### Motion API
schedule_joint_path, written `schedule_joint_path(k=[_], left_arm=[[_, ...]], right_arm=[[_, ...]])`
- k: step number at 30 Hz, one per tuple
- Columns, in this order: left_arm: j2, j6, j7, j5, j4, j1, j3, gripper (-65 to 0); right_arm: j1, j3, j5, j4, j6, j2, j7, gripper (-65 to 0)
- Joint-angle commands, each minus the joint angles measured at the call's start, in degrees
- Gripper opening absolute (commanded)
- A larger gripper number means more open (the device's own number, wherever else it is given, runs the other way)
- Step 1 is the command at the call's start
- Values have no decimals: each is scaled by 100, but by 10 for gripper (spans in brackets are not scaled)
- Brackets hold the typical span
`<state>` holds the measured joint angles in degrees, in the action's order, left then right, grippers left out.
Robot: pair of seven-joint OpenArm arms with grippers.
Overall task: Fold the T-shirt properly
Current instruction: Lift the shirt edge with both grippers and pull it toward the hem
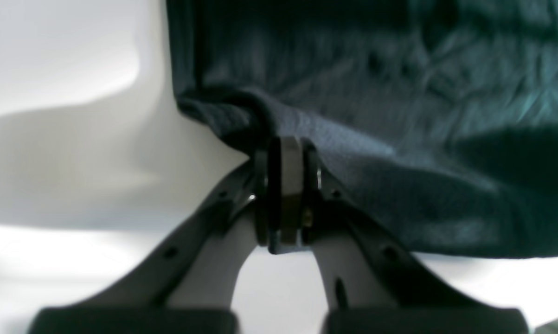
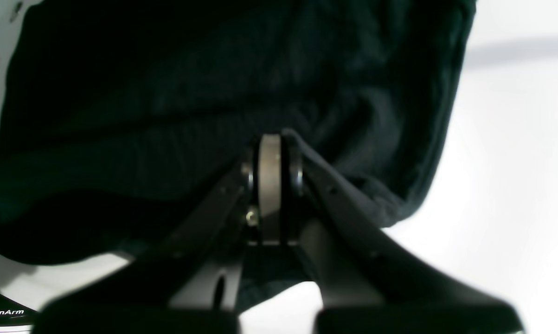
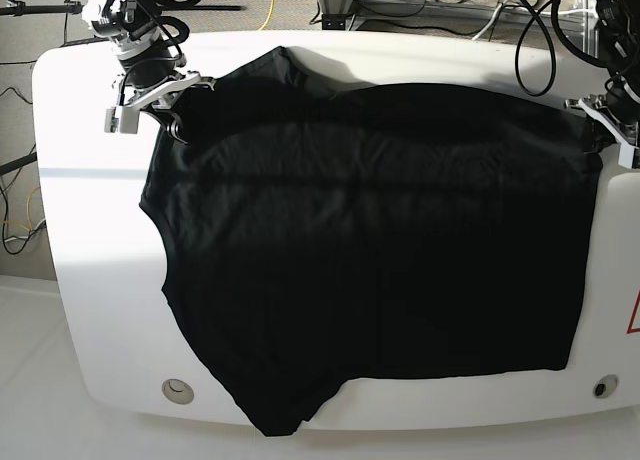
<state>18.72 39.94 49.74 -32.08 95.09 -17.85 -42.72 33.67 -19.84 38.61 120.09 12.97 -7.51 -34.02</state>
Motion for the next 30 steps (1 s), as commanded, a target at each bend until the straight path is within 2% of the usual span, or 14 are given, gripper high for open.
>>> schedule_joint_path(k=[1, 11, 19, 30], left_arm=[[124, 6, -86, -84, 184, 126, -60, -650], [217, 6, 215, -117, 214, 455, -74, -650], [211, 6, 396, -116, 140, 621, -99, -650], [207, 6, 449, -106, 56, 1247, -129, -650]], right_arm=[[-38, -32, 47, 118, 43, -57, 135, -650], [35, -27, 202, 147, 61, -76, 256, -650], [-272, -60, 550, 58, 74, -146, 238, -650], [-1735, -71, 423, -861, 162, -104, -281, -650]])
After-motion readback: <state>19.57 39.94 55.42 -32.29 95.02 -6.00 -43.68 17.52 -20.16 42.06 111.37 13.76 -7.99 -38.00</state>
